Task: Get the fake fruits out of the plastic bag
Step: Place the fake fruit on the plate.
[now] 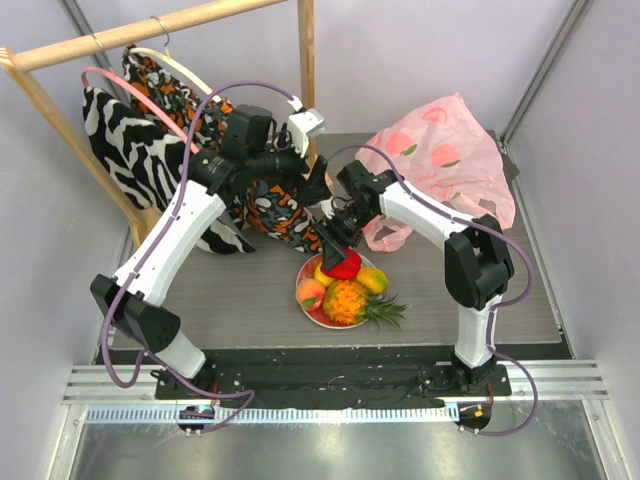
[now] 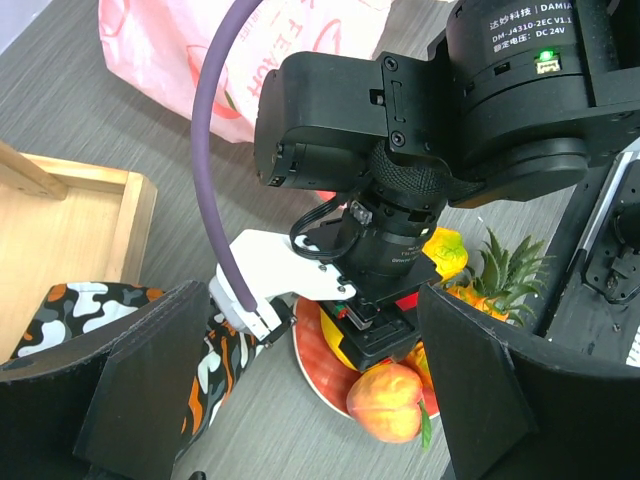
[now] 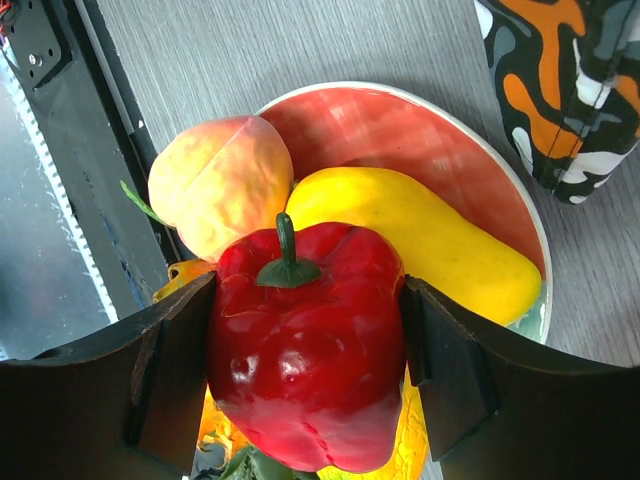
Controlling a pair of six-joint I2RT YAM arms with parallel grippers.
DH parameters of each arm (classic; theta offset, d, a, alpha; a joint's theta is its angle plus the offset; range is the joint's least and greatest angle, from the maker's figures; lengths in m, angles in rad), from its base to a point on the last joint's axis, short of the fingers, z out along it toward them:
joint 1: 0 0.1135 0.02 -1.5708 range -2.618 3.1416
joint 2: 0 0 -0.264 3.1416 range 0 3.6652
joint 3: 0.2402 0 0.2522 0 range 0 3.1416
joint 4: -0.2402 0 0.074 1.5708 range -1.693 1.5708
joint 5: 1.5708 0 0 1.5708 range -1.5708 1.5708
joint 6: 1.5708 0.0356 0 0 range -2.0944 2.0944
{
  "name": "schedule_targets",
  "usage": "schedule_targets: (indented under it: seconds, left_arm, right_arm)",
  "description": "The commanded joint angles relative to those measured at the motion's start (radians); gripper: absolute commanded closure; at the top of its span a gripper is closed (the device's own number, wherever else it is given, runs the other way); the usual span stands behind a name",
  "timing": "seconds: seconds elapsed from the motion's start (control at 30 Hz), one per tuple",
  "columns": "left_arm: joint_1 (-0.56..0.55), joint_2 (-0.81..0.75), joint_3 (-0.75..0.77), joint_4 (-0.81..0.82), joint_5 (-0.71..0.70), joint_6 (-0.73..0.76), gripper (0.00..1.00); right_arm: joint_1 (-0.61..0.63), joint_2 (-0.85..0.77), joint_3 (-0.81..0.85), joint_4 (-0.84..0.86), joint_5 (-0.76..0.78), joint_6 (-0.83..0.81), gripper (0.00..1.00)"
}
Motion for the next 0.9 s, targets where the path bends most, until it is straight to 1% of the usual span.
schedule_targets:
  seconds: [0.0, 0.1, 0.3, 0.33, 0.43, 0.47, 0.73, 0.87]
  left_arm:
    - [0.001, -0.002, 0.011, 0.005, 0.017, 0.011, 0.10]
    - [0.001, -0.001, 0.009, 0.006, 0.017, 0.013, 0.10]
    - [0.001, 0.009, 0.014, 0.009, 0.017, 0.014, 0.10]
    - [0.000, 0.010, 0.014, 0.009, 0.017, 0.014, 0.10]
    - [0.001, 0.009, 0.012, 0.006, 0.016, 0.014, 0.10]
    - [0.001, 0.009, 0.012, 0.006, 0.017, 0.014, 0.10]
    - [0.001, 0.013, 0.011, 0.006, 0.025, 0.017, 0.10]
    - [0.001, 0.018, 0.012, 0.006, 0.031, 0.017, 0.10]
  right_arm:
    - [0.009, -0.045, -0.018, 0.016, 0.015, 0.015, 0.39]
    - [0.012, -0.057, -0.030, 0.015, 0.013, 0.023, 0.38]
    - [0.017, -0.053, -0.050, 0.019, 0.038, 0.029, 0.30]
    - [0.017, -0.050, -0.052, 0.027, 0.047, 0.038, 0.24]
    - [0.015, -0.041, -0.046, 0.032, 0.067, 0.048, 0.14]
    - [0.015, -0.042, -0.044, 0.032, 0.068, 0.046, 0.01]
    - [0.017, -0.061, -0.027, 0.018, 0.073, 0.045, 0.00]
    - [0.015, -0.065, -0.032, 0.016, 0.100, 0.040, 0.00]
